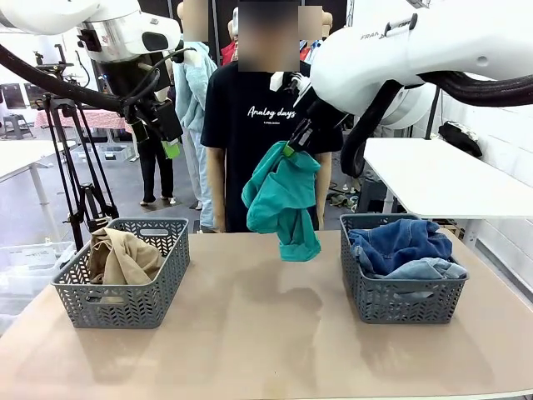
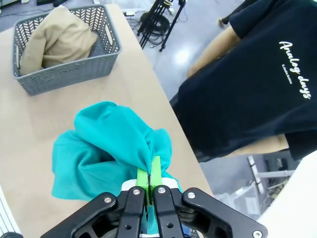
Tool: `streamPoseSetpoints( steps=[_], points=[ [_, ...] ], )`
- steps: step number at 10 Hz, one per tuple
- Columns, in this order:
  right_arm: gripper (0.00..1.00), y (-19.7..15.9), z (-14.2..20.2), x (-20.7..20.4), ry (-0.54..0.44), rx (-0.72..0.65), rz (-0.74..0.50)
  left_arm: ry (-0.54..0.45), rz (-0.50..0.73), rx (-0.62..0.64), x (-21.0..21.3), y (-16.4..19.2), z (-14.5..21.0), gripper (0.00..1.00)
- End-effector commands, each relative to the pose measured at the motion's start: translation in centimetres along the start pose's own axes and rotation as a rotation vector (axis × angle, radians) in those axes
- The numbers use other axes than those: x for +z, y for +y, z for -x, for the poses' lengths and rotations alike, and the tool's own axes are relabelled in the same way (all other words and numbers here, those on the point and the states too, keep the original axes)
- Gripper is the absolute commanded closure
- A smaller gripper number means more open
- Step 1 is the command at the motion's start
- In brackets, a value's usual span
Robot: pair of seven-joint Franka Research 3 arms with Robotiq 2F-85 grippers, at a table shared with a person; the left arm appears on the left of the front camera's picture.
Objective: Sort the tops and bottoms.
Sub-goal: Sort the clothes according to human instructions.
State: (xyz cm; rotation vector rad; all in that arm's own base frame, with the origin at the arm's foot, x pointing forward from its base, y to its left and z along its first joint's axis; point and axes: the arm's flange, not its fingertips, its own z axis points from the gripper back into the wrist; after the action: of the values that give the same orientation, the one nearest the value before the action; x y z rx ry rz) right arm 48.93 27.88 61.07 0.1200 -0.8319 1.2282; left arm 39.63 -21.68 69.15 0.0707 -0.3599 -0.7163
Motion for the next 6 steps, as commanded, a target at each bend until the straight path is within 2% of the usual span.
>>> streamPoseSetpoints(
  steps=[1,6],
  points=[
    [1.00,0.02,-0.26,0.16,0.004,-0.010,0.007,-0.002,0.001,-0.017,0.14,0.20,0.27,0.00],
    [1.00,0.02,-0.26,0.16,0.004,-0.010,0.007,-0.002,0.001,-0.017,0.14,0.20,0.27,0.00]
  ],
)
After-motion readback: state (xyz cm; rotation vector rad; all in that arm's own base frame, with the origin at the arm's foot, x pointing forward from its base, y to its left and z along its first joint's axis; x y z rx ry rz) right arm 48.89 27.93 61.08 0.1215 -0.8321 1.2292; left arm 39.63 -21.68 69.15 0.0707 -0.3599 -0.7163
